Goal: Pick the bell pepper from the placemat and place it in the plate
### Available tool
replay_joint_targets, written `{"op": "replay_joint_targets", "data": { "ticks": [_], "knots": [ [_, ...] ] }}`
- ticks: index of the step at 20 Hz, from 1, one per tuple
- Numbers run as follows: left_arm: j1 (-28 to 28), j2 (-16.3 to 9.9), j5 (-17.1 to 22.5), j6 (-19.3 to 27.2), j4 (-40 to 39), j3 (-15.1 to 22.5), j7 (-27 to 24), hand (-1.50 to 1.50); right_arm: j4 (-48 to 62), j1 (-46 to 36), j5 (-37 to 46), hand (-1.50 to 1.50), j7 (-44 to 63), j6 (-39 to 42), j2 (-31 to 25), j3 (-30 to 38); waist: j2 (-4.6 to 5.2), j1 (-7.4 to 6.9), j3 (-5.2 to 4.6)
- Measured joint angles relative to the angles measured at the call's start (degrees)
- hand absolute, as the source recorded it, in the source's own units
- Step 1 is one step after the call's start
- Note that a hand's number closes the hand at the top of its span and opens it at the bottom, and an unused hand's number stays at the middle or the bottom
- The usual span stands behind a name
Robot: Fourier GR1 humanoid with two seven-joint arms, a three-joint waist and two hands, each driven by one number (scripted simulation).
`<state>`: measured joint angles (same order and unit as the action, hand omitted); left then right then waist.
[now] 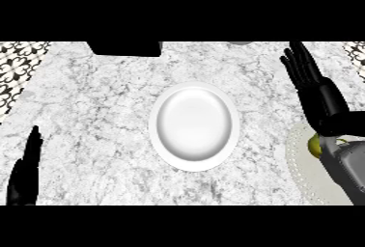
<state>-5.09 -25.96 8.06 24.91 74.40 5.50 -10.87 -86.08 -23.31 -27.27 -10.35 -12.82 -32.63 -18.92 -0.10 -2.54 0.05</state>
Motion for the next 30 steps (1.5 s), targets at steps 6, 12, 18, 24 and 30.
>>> {"op": "replay_joint_targets", "data": {
  "ticks": [6,12,18,24,30],
  "knots": [
    [8.8,-1.1,1.3,-6.7,7.0,2.3,1.2,0.00,6.7,-0.7,5.1,1.50,-1.4,9.0,0.2,-7.7,0.48,1.19,0.07],
    [15.0,-1.1,3.8,-11.3,11.2,3.9,4.2,0.00,16.4,2.2,24.6,-1.50,0.3,1.0,-8.0,-15.4,0.39,2.74,-0.26],
    [19.1,-2.9,7.1,-15.7,13.5,2.2,9.2,0.00,27.2,8.2,22.2,-1.50,-14.8,-6.7,-0.5,-9.0,0.39,2.52,0.09],
    [19.6,-2.5,6.8,-17.1,15.9,1.1,12.6,0.00,25.2,9.2,23.4,-1.50,-19.2,-7.6,-2.2,-4.0,0.06,2.67,-0.01],
    [20.0,-2.2,6.4,-17.3,15.8,0.6,13.6,0.00,19.1,6.2,30.9,-1.50,-2.8,-6.0,-12.6,-6.5,-0.26,2.99,-0.29]
  ]
}}
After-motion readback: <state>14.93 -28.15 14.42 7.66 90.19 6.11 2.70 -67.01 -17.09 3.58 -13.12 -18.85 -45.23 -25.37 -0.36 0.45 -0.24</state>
